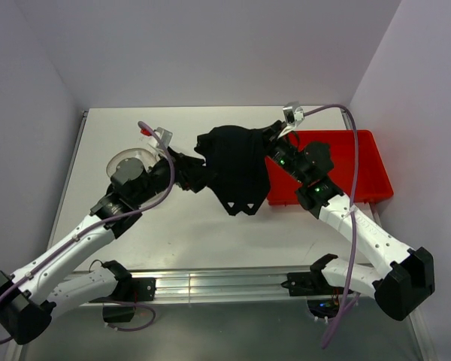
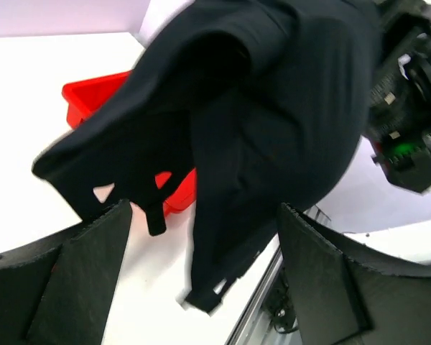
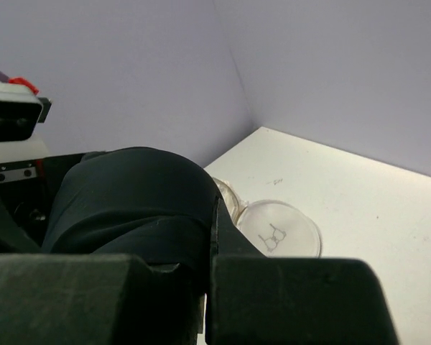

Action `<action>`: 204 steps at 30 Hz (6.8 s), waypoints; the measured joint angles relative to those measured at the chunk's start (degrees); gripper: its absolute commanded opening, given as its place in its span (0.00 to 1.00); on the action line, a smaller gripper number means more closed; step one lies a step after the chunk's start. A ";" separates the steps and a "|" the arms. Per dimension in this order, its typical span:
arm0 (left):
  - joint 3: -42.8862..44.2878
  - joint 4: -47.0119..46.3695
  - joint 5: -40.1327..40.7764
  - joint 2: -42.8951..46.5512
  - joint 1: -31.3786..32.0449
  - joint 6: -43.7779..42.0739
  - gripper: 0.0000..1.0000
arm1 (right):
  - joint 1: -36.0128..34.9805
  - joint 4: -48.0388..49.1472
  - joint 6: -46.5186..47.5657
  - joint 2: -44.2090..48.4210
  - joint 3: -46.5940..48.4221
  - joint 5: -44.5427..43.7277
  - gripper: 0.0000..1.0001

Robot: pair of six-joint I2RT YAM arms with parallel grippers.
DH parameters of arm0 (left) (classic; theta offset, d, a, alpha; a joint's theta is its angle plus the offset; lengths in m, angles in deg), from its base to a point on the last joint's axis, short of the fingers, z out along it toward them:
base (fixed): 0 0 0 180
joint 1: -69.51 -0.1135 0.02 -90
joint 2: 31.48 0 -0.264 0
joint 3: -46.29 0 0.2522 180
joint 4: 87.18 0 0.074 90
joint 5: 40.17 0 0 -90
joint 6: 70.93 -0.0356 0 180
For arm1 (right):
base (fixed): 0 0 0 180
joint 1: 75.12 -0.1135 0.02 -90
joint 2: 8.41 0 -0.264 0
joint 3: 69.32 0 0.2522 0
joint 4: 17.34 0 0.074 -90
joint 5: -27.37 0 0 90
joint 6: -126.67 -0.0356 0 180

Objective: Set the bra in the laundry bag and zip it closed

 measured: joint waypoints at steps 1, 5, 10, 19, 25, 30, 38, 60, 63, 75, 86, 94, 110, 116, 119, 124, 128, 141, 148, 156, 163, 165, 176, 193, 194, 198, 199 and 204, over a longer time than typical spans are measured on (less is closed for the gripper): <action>0.00 -0.48 0.15 -0.81 0.00 0.33 0.77 | -0.09 -0.20 0.00 0.24 -0.46 -0.20 0.00; -0.07 -3.52 0.46 -2.14 0.00 1.16 0.29 | -0.24 -1.01 0.00 0.50 -1.22 -0.39 0.00; -0.31 -8.20 2.05 -0.35 0.00 1.73 0.00 | -0.35 -1.40 -0.04 1.42 -2.05 -0.87 0.00; -4.15 -10.88 4.57 4.42 0.00 1.84 0.00 | -0.35 -4.96 0.44 4.96 -3.50 -3.34 0.00; -4.22 -9.40 9.62 4.17 0.00 1.01 0.00 | -0.68 -9.42 -0.72 6.64 -3.50 -3.78 0.00; -4.07 -8.35 11.89 1.68 0.00 0.13 0.00 | -2.29 -15.54 -2.86 8.74 -3.85 -6.40 0.00; -2.60 -7.93 7.37 0.50 -0.02 0.33 0.26 | -2.62 -22.62 -3.54 8.59 -4.37 -6.34 0.00; -9.94 -11.67 2.91 1.70 -0.04 1.99 0.87 | -2.62 -35.06 -7.21 9.05 -2.47 -4.02 0.00; -9.97 -13.94 2.05 -0.20 -0.04 1.84 0.77 | -2.62 -35.06 -7.30 9.25 -2.47 -1.36 0.00; -10.45 -22.69 -1.57 -0.04 -0.04 4.46 0.00 | -2.60 -36.46 -5.95 9.84 -2.47 3.48 0.15; -10.43 -16.70 3.65 9.90 -0.04 4.61 0.00 | -1.09 -47.34 1.51 21.20 -2.47 2.67 0.92; -10.43 -16.22 3.15 10.47 -0.04 4.98 0.00 | -1.09 -50.64 5.99 22.53 4.72 5.51 0.99; -10.43 -16.72 -1.07 9.42 -0.04 5.40 0.00 | -11.15 -56.72 30.27 -6.27 29.16 18.40 1.00; -10.43 -17.14 -2.32 9.38 -0.04 5.46 0.00 | -13.11 -56.74 32.74 -9.84 27.93 20.46 1.00; -10.43 -17.09 -2.84 9.38 -0.04 5.46 0.00 | -13.11 -56.22 33.29 -11.74 27.93 21.44 1.00; -10.43 -16.92 -4.39 9.35 -0.04 5.46 0.00 | -13.38 -55.23 34.36 -12.70 26.53 22.08 1.00; -10.19 -16.20 -6.03 8.96 -0.04 5.35 0.00 | -13.35 -55.39 35.93 -11.93 26.38 19.26 1.00; -7.85 -17.05 -13.07 8.70 -0.04 5.46 0.00 | -11.19 -59.04 40.22 -10.67 28.79 25.64 1.00; -7.65 -17.07 -14.93 8.44 -0.04 5.31 0.00 | -13.38 -59.56 40.17 -13.77 26.47 33.92 0.76; -5.55 -11.69 -10.78 9.38 -0.04 3.26 0.52 | -13.70 -49.07 31.21 -9.20 18.53 33.68 0.00; 8.68 1.75 1.29 2.21 -4.76 2.25 0.75 | -10.60 -40.19 22.80 -8.09 18.29 26.77 0.00; 15.52 5.97 6.19 -2.19 -10.60 2.25 0.71 | -8.76 -39.23 20.13 -8.15 18.34 25.75 0.00; -1.27 23.89 15.56 3.39 -46.53 8.68 0.59 | -5.88 -31.23 9.46 -24.39 31.85 24.26 0.00; -16.50 19.45 8.79 1.57 -50.60 15.04 0.00 | -10.49 -25.51 1.64 -45.07 53.05 22.23 0.00; -17.14 18.49 6.97 1.57 -50.60 15.58 0.00 | -10.69 -25.53 1.42 -45.31 53.05 21.90 0.00; -19.67 13.42 0.83 2.38 -49.81 18.18 0.00 | -11.23 -26.40 1.44 -45.44 53.05 20.55 0.00; -20.41 12.52 -0.63 3.19 -49.24 18.93 0.00 | -11.26 -26.73 1.60 -45.40 53.05 20.15 0.00; -23.06 9.18 -6.16 9.97 -47.10 22.47 0.00 | -11.52 -28.44 1.88 -45.18 52.76 18.78 0.00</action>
